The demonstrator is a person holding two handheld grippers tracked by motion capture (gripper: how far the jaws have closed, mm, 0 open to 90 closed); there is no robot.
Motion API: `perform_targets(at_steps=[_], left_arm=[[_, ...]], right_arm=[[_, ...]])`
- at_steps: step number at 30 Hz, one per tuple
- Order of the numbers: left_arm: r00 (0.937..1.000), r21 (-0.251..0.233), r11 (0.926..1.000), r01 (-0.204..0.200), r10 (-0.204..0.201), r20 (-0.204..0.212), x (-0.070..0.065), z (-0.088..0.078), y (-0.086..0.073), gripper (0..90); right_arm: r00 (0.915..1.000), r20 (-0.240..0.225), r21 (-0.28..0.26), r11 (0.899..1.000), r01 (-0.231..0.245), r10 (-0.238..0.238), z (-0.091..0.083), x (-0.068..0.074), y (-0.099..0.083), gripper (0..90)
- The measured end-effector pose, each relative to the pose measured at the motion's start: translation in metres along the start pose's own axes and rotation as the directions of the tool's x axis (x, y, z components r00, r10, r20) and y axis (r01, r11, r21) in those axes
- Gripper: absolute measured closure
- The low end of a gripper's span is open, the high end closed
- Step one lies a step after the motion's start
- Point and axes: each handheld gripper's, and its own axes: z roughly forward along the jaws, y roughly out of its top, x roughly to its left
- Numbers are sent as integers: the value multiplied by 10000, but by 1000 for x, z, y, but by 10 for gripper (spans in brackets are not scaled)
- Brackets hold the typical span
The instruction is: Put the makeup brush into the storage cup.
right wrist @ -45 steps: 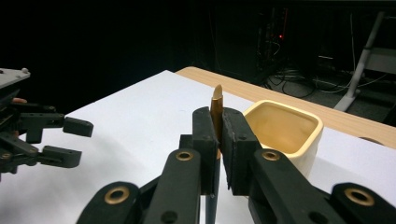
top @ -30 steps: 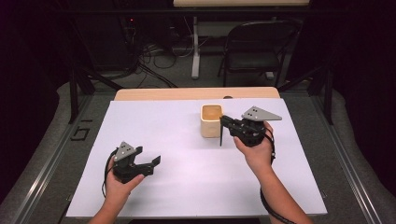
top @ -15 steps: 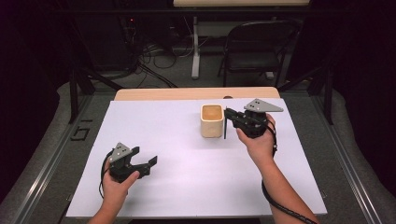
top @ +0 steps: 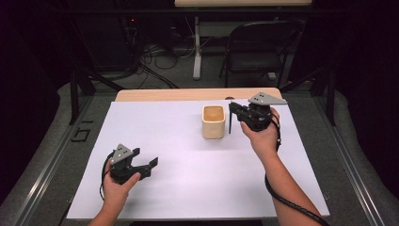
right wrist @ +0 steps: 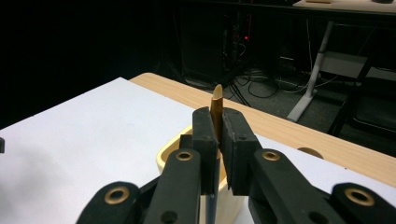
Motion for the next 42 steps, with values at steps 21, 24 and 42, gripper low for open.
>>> perform_targets(at_steps=[21, 24, 42], left_arm=[[10000, 35, 10000, -38, 38, -22, 0, 1, -1, 158], [10000, 32, 10000, -24, 24, 0, 0, 1, -1, 158], [10000, 68, 10000, -50, 50, 17, 0, 1, -1, 158]], right_arm=[[9982, 567, 62, 9998, 211, -214, 20, -18, 37, 847], [9982, 568, 0, 9998, 208, -208, 23, -17, 42, 847], [9997, -34, -218, 9994, 251, -252, 47, 9, 60, 847]])
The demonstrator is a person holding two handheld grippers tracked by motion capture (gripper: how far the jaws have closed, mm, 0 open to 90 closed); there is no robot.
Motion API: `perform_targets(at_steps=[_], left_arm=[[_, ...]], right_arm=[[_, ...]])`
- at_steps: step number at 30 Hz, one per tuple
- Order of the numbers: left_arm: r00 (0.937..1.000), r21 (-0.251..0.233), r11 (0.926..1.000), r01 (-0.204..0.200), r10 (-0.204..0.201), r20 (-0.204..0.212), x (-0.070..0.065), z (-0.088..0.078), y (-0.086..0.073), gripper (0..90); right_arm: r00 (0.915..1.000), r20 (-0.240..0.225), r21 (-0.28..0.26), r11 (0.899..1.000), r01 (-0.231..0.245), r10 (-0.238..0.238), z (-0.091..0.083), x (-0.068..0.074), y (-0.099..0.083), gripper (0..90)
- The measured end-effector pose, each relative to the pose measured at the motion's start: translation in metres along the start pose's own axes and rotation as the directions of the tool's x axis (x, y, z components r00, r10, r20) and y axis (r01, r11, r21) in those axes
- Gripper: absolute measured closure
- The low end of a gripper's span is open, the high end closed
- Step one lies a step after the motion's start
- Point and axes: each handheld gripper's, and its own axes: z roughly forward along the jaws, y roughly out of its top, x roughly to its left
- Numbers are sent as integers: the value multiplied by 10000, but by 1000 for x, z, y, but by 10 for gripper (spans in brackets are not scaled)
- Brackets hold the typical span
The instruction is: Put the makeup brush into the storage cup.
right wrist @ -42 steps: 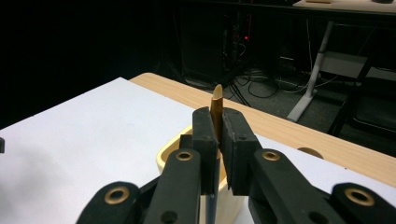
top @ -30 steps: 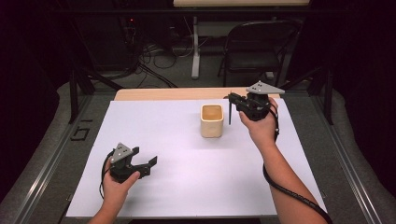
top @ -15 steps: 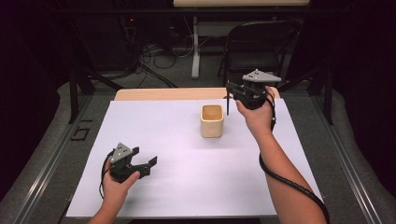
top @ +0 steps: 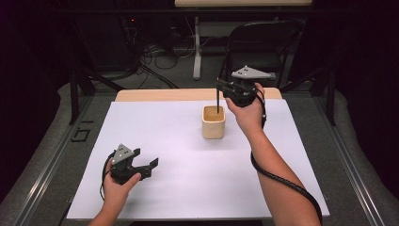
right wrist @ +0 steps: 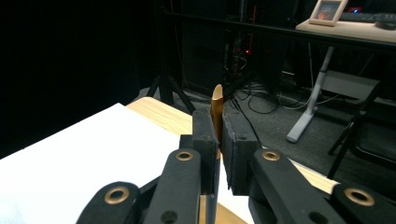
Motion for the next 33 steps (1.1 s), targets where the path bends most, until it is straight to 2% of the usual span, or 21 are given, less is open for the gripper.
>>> perform_targets(at_steps=[11, 24, 33], left_arm=[[10000, 7, 10000, 25, -25, -12, 0, 0, 0, 158], [10000, 8, 10000, 27, -27, -23, 0, -1, 0, 159], [10000, 44, 10000, 15, -15, -19, 0, 0, -1, 159]], right_arm=[[9999, -114, 332, 9994, 2, 1, 14, 6, -13, 847], [9999, -104, 771, 9970, -54, 63, 21, 6, -33, 847], [9999, -154, 1099, 9939, 69, -53, 27, 7, -42, 847]])
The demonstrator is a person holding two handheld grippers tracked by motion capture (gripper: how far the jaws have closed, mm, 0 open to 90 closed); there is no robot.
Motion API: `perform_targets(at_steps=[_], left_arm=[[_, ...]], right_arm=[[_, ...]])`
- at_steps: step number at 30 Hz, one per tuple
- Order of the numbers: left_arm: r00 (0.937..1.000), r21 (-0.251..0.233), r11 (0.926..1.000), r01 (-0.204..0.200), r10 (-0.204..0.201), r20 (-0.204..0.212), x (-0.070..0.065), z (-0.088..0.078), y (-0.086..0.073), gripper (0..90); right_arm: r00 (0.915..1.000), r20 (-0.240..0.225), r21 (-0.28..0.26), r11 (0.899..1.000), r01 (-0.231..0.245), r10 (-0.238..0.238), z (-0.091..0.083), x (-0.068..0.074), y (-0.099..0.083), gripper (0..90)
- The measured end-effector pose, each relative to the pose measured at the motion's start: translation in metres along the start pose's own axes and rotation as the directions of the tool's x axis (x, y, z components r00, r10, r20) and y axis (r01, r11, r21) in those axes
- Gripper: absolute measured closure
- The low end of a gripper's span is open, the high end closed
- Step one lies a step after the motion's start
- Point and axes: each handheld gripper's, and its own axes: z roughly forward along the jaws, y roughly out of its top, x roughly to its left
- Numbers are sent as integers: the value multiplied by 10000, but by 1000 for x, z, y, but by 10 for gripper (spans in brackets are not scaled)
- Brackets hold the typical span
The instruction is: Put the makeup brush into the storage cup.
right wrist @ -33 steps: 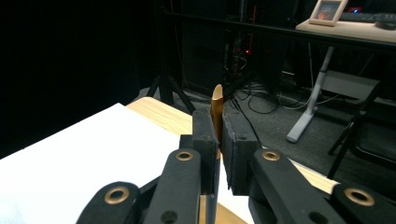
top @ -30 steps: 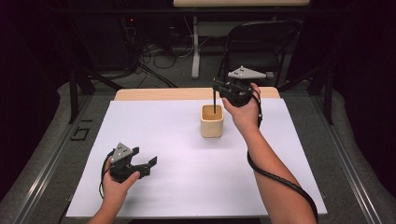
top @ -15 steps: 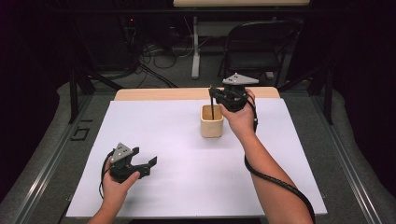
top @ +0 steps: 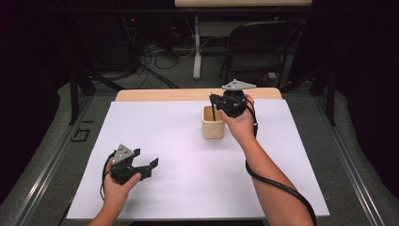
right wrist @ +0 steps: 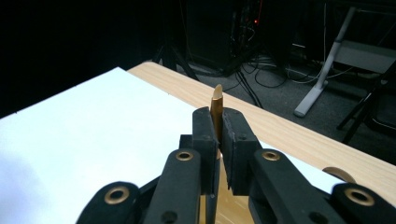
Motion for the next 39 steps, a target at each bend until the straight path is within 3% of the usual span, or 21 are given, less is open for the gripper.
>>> perform_targets(at_steps=[13, 39], left_arm=[[10000, 61, 10000, 38, -38, -27, 0, 1, 0, 159], [10000, 66, 10000, 48, -48, -42, 0, 1, -1, 160]], right_arm=[[10000, 71, 343, 9994, -2, 0, 3, -3, -11, 847], [9999, 67, 461, 9988, -145, 142, 5, -5, -22, 847]])
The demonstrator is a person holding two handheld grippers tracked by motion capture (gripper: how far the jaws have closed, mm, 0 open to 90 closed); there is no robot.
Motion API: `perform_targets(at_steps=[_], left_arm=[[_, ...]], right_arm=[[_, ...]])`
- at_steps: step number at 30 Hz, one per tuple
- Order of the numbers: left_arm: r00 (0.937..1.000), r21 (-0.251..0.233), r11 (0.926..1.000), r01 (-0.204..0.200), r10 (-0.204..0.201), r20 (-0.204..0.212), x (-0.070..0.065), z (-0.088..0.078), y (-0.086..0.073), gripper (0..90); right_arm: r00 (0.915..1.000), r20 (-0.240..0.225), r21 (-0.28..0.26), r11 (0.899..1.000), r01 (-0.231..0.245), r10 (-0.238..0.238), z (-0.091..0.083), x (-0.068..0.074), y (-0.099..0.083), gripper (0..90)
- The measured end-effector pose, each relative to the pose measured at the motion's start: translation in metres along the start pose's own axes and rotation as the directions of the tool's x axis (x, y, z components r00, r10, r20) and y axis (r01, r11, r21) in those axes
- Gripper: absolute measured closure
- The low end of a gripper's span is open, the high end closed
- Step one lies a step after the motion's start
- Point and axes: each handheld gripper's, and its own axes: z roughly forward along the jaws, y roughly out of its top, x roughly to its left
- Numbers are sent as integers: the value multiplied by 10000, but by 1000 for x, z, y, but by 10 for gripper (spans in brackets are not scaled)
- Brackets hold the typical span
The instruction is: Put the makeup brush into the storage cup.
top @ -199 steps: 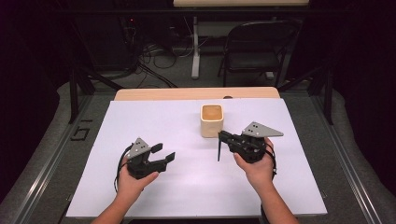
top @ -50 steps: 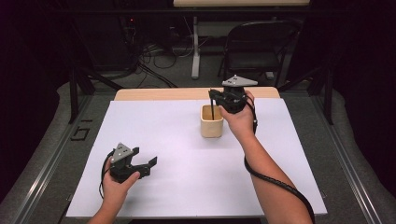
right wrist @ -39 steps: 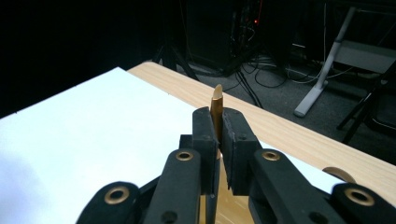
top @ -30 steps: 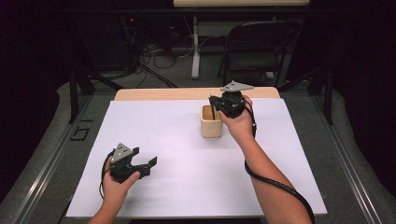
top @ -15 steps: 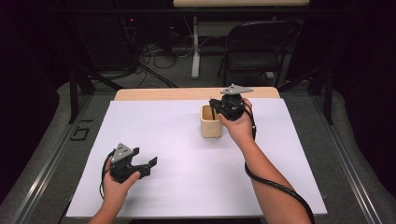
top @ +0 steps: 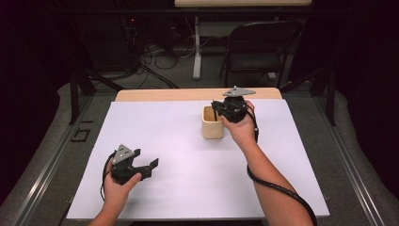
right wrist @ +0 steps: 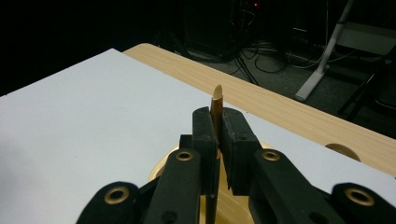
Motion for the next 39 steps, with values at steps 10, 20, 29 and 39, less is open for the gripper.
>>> perform_targets(at_steps=[10, 20, 29, 39], left_arm=[[10000, -2, 10000, -6, 6, -1, 0, 0, 0, 160], [10000, 9, 10000, -23, 23, -23, 0, 0, 0, 160], [10000, 17, 10000, -24, 24, -21, 0, 0, 0, 160], [10000, 2, 10000, -27, 27, -11, 0, 0, 0, 160]], right_arm=[[10000, 10, 78, 10000, -30, 30, 1, 0, -3, 847], [10000, 6, 156, 9999, -6, 6, 3, 0, -5, 847], [10000, 55, 275, 9996, -35, 33, 5, -2, -8, 846], [9999, 83, 444, 9990, -78, 75, 7, -3, -11, 846]])
